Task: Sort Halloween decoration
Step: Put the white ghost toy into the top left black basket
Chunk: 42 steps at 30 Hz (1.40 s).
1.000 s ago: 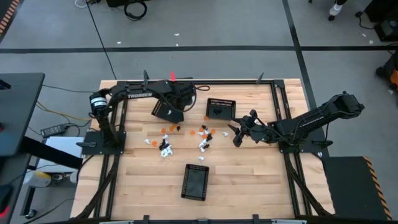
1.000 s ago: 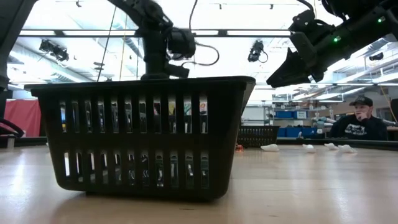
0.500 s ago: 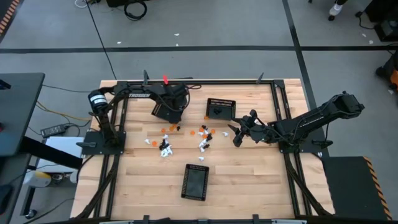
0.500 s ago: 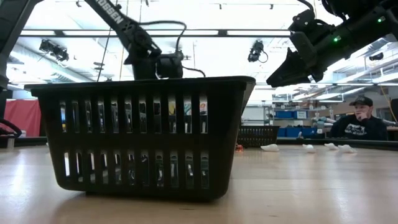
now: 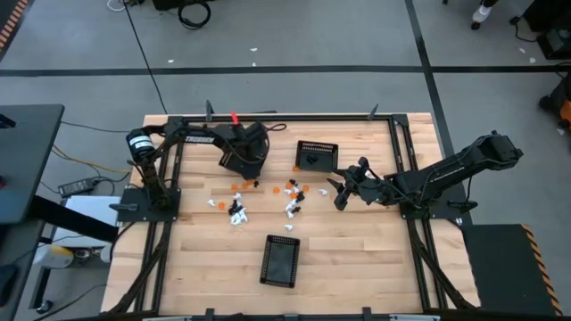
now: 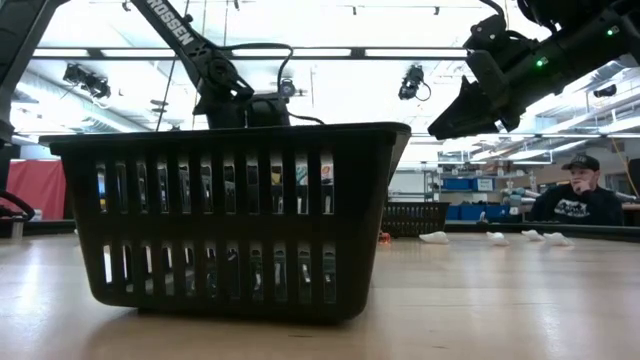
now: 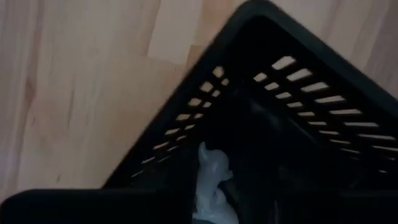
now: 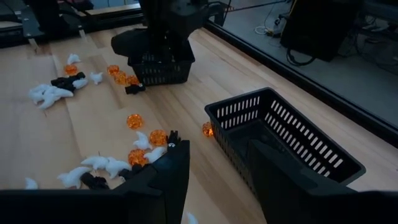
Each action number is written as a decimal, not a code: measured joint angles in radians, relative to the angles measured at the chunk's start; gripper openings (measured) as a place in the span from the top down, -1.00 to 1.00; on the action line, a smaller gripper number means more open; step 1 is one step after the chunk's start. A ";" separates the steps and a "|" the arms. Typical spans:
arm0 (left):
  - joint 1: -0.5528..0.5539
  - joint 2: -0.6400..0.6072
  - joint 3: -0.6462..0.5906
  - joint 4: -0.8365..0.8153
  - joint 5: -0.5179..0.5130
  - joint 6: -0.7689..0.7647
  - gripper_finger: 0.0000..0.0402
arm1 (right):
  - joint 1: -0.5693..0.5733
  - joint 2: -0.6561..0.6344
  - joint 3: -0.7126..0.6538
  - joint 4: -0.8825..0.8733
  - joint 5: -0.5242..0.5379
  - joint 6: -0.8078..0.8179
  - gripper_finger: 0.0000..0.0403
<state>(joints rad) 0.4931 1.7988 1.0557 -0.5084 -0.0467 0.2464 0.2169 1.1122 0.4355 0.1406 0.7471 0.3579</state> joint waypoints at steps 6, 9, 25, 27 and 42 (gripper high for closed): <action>-0.007 0.000 0.018 -0.045 -0.004 -0.001 0.23 | 0.000 0.000 0.000 0.000 0.001 -0.002 0.16; -0.009 0.000 0.059 -0.097 -0.004 -0.003 0.18 | 0.000 0.000 0.000 0.000 0.001 -0.002 0.16; -0.083 -0.262 0.041 -0.270 -0.043 -0.143 0.17 | 0.000 0.000 0.000 0.005 0.000 -0.002 0.16; -0.106 -0.306 0.022 -0.297 -0.048 -0.189 0.17 | 0.000 0.000 0.000 0.008 0.000 -0.002 0.16; -0.413 -0.377 -0.238 -0.472 -0.004 -0.522 0.17 | 0.006 0.000 0.000 0.017 -0.005 -0.002 0.16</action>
<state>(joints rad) 0.0801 1.4220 0.8182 -0.9808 -0.0509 -0.2759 0.2226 1.1122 0.4355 0.1573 0.7425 0.3561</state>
